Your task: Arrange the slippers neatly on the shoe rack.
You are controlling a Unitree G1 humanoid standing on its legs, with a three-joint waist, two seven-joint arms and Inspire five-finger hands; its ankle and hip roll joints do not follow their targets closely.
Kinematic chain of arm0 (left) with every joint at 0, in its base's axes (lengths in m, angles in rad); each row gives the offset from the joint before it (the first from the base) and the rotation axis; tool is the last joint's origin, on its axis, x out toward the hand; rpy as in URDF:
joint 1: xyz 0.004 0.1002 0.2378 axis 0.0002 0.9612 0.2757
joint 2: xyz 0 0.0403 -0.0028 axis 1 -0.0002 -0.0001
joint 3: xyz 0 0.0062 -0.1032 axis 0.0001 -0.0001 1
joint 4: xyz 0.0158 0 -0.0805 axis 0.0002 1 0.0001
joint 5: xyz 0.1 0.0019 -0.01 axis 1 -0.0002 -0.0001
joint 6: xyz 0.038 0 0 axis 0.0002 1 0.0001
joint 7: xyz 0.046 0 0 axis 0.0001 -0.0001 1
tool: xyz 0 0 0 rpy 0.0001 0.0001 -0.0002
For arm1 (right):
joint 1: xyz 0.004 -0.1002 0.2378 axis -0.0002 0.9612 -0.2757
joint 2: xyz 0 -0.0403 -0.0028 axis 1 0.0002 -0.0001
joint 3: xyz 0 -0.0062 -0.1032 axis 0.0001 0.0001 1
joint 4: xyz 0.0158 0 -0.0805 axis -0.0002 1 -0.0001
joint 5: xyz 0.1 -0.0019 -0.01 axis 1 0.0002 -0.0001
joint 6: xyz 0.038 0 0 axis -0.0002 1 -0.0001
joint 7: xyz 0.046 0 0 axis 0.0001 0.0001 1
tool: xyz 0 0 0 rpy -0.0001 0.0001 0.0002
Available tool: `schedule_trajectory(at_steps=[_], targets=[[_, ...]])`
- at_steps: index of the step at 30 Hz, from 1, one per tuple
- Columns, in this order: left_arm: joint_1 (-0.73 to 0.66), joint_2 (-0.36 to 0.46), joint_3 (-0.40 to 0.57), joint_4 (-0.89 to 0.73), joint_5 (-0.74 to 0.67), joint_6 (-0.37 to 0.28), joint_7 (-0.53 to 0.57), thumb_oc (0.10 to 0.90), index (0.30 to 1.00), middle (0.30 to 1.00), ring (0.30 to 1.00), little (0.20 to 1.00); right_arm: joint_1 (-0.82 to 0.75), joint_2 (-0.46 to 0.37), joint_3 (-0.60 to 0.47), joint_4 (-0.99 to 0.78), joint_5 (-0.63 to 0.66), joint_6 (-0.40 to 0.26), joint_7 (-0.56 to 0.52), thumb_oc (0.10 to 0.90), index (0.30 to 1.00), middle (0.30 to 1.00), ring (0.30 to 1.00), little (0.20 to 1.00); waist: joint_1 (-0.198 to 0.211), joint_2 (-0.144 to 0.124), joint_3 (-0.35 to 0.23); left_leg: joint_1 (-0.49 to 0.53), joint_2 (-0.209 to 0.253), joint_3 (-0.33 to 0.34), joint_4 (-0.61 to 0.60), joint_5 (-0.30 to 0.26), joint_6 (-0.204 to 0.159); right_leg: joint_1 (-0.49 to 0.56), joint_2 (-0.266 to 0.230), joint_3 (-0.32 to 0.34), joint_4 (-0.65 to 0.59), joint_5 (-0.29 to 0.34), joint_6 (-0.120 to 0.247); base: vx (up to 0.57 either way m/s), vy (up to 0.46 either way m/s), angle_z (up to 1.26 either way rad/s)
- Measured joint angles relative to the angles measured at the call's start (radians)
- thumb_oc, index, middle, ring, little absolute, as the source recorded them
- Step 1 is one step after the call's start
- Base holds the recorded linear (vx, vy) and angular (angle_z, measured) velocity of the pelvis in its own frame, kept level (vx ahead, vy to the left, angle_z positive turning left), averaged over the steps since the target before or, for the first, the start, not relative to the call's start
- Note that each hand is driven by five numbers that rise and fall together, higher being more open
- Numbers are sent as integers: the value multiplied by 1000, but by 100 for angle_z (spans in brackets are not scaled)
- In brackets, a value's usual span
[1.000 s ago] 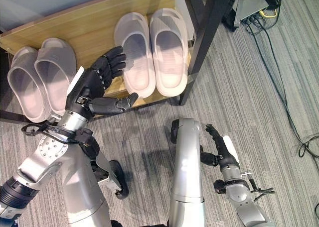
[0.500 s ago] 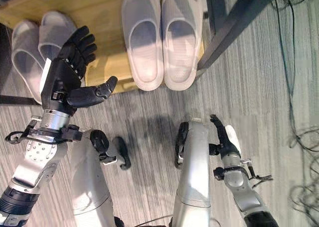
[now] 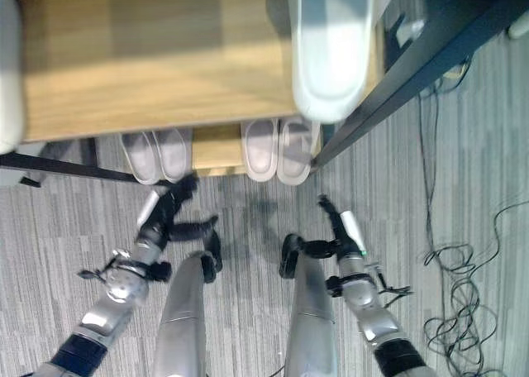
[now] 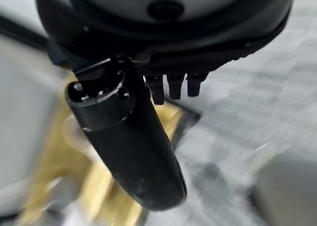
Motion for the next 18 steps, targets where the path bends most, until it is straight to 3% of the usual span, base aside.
schedule_trajectory(at_steps=[2,4,6,7,8,9,10,11,14,16,18], targets=[[16,-34,-3,93,40,17,-7,800,900,900,900,900,5,35,9,56,19,2,14,800,900,900,900,900,2,-7,-18,138,-1,-5,-166,72,-6,126,20,-25,-132,52,7,190,-48,17],[72,-37,-2,146,68,18,-11,800,900,900,900,900,19,40,26,89,31,1,29,800,900,900,900,900,7,-24,-83,214,1,6,-274,94,-14,197,35,-34,-224,67,21,303,-56,1],[74,-82,1,268,121,35,-12,800,900,900,900,900,37,50,33,159,51,13,46,800,900,900,900,900,5,-24,-99,395,8,22,-436,171,-5,369,64,-53,-377,129,25,201,-3,1],[74,-82,1,268,121,35,-12,800,900,900,900,900,37,50,33,159,51,13,46,800,900,900,900,900,5,-24,-99,395,8,22,-436,171,-5,369,64,-53,-377,129,25,187,25,8],[107,-94,-2,297,148,38,-18,800,900,900,900,900,79,37,26,109,78,39,75,800,900,900,900,900,-1,-24,-134,477,10,27,-497,177,-8,457,76,-66,-460,148,32,165,23,6],[116,-113,7,297,165,35,-16,800,900,900,900,900,190,-7,4,-85,110,73,114,800,900,900,900,900,4,-15,-156,488,3,31,-516,177,-5,473,75,-64,-497,153,46,155,6,2],[123,-120,22,312,165,33,-15,800,900,900,900,900,218,-41,-12,-159,115,7,139,800,900,900,900,900,0,-11,-165,509,0,36,-541,186,0,504,77,-63,-531,183,42,156,-14,-17],[126,-119,23,362,173,44,-18,800,900,900,900,900,195,-37,-5,-149,116,-26,160,800,900,900,900,900,-2,-16,-168,560,1,51,-569,188,3,563,87,-62,-589,207,50,195,-10,-22],[118,-152,31,492,210,46,-17,800,900,900,900,900,173,13,42,-56,128,12,193,800,900,900,900,900,-2,-26,-247,680,-12,51,-645,188,3,713,104,-70,-735,241,70,117,-3,9],[128,-151,34,518,214,48,-15,800,900,900,900,900,164,32,86,-40,128,9,222,800,900,900,900,900,9,-36,-291,696,-18,49,-657,187,4,768,107,-79,-810,266,78,118,3,17],[133,-155,34,536,217,53,-16,800,900,900,900,900,153,42,112,-41,130,12,238,800,900,900,900,900,28,-39,-295,712,-28,49,-657,186,5,811,108,-82,-866,296,78,80,6,6]])
